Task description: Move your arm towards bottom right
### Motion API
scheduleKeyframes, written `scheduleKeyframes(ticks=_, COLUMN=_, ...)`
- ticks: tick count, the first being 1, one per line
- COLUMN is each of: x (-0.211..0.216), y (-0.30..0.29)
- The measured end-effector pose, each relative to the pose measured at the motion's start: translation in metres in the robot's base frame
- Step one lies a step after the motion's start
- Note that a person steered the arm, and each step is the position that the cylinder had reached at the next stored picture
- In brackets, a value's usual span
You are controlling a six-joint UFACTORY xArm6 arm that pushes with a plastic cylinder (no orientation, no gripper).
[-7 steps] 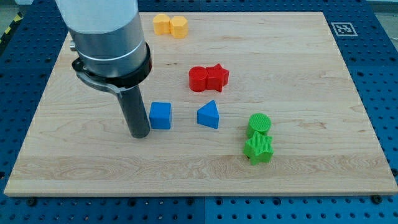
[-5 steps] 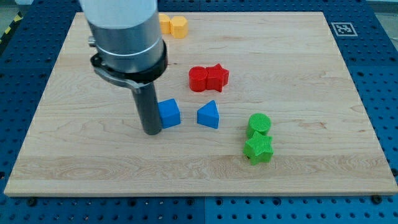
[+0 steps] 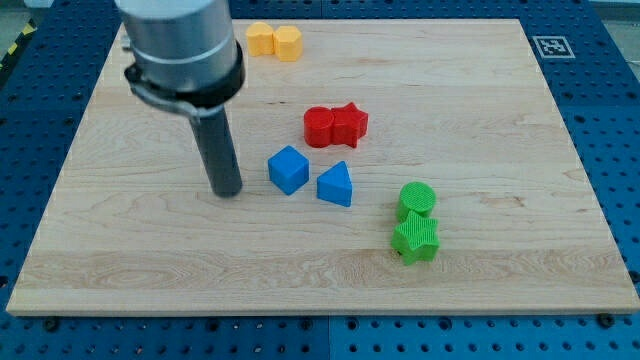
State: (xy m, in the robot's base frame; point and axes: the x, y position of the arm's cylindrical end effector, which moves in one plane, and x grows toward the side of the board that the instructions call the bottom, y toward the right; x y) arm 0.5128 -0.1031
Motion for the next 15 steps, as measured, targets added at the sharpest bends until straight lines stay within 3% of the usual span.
scheduleKeyframes(ticks=3, x=0.103, y=0.044)
scheduleKeyframes(ticks=13, x=0.106, y=0.083)
scheduleKeyframes(ticks=14, x=0.106, y=0.095)
scheduleKeyframes(ticks=15, x=0.106, y=0.163)
